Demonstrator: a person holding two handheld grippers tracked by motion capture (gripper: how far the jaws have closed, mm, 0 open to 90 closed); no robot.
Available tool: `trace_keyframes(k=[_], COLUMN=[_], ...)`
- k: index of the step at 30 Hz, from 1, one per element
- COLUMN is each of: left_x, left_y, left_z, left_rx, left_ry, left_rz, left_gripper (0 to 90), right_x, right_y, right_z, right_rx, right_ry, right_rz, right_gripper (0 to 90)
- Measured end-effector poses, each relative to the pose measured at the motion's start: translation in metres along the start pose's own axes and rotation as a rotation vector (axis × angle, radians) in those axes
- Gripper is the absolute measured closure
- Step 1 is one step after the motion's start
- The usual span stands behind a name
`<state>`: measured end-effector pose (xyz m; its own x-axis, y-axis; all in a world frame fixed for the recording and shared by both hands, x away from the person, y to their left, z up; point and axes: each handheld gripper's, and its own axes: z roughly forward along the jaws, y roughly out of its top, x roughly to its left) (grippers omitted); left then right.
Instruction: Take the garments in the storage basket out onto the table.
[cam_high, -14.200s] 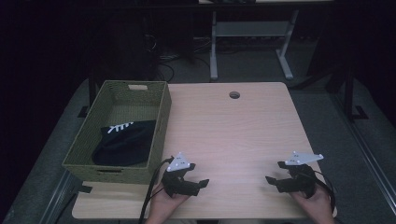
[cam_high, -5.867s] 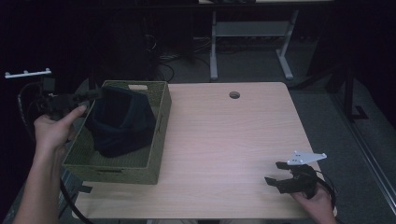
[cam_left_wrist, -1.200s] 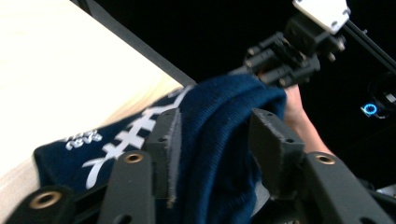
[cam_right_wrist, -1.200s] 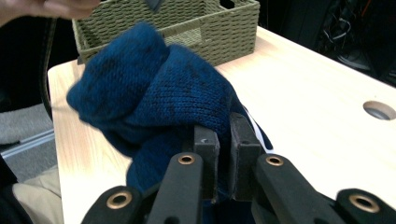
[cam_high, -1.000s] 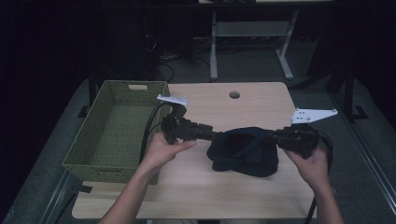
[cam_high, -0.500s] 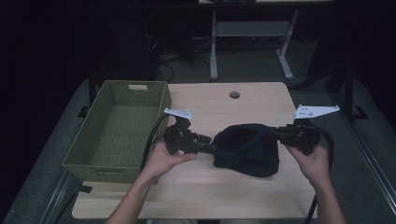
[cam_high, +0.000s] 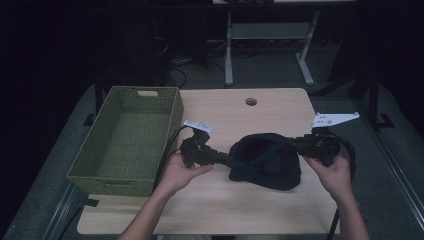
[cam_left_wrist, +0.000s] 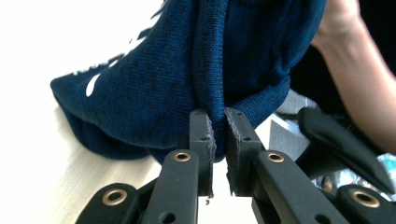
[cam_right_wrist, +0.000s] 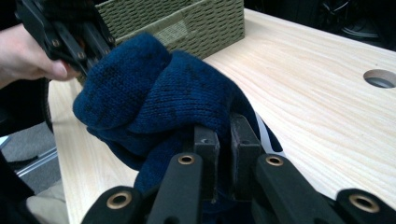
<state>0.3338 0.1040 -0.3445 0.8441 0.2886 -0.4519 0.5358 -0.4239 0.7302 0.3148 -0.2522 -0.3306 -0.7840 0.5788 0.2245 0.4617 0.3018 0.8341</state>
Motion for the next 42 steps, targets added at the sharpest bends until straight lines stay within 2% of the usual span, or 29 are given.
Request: trace_keyframes(k=[4,8,10,12,13,14,16,18,20,21,22,23,24,25,27,29,31,35,39,42], left_x=[-0.018,-0.029,-0.03,-0.026,-0.022,-0.017,-0.001,0.02,0.04,0.051,0.059,0.067,0.074,0.079,0.084,0.084,0.082,0.075,0.074,0.073], left_y=[0.002,0.002,0.003,0.007,0.011,0.014,0.022,0.029,0.037,0.041,0.044,0.045,0.044,0.043,0.041,0.04,0.037,0.029,0.019,0.012], left_z=[-0.02,-0.04,-0.047,-0.051,-0.051,-0.051,-0.047,-0.04,-0.031,-0.027,-0.023,-0.021,-0.019,-0.019,-0.016,-0.013,-0.01,0.004,0.016,0.023], left_rx=[-0.023,-0.06,-0.073,-0.088,-0.1,-0.116,-0.133,-0.162,-0.212,-0.233,-0.25,-0.265,-0.281,-0.286,-0.268,-0.241,-0.242,-0.199,-0.167,-0.147], left_ry=[-0.019,-0.058,-0.06,-0.03,-0.019,-0.004,0.057,0.08,0.137,0.176,0.234,0.283,0.308,0.316,0.341,0.342,0.314,0.282,0.251,0.246], left_rz=[-0.021,-0.086,-0.106,-0.116,-0.125,-0.138,-0.146,-0.17,-0.175,-0.178,-0.191,-0.209,-0.23,-0.252,-0.243,-0.227,-0.22,-0.19,-0.185,-0.184], left_gripper=[83.1,83.1,83.0,83.1,83.1,83.1,83.1,83.1,82.6,80.8,75.1,65.7,56.3,52.1,49.7,50.8,51.6,55.0,57.8,59.0], right_x=[0.007,0.017,0.023,0.026,0.025,0.019,0.014,0.0,-0.018,-0.029,-0.038,-0.047,-0.054,-0.059,-0.063,-0.062,-0.062,-0.06,-0.057,-0.058], right_y=[0.001,0.0,0.0,0.003,0.005,0.01,0.013,0.018,0.023,0.026,0.028,0.029,0.03,0.029,0.025,0.019,0.013,0.002,-0.007,-0.014], right_z=[-0.003,-0.006,-0.007,-0.006,-0.004,0.002,0.007,0.018,0.031,0.038,0.044,0.049,0.053,0.056,0.059,0.061,0.062,0.063,0.066,0.069], right_rx=[0.027,0.063,0.073,0.077,0.076,0.082,0.083,0.088,0.092,0.082,0.067,0.074,0.092,0.103,0.116,0.136,0.158,0.189,0.222,0.258], right_ry=[0.022,0.057,0.072,0.074,0.068,0.049,0.033,0.006,-0.036,-0.058,-0.099,-0.149,-0.173,-0.182,-0.188,-0.187,-0.194,-0.17,-0.136,-0.119], right_rz=[0.006,0.022,0.026,0.022,0.02,0.024,0.029,0.048,0.07,0.084,0.096,0.111,0.123,0.133,0.144,0.134,0.127,0.133,0.126,0.144], right_gripper=[84.0,84.0,84.0,84.0,84.0,83.8,83.8,83.4,82.0,77.1,63.1,55.8,55.8,55.5,54.8,55.2,56.5,60.9,69.7,76.0])
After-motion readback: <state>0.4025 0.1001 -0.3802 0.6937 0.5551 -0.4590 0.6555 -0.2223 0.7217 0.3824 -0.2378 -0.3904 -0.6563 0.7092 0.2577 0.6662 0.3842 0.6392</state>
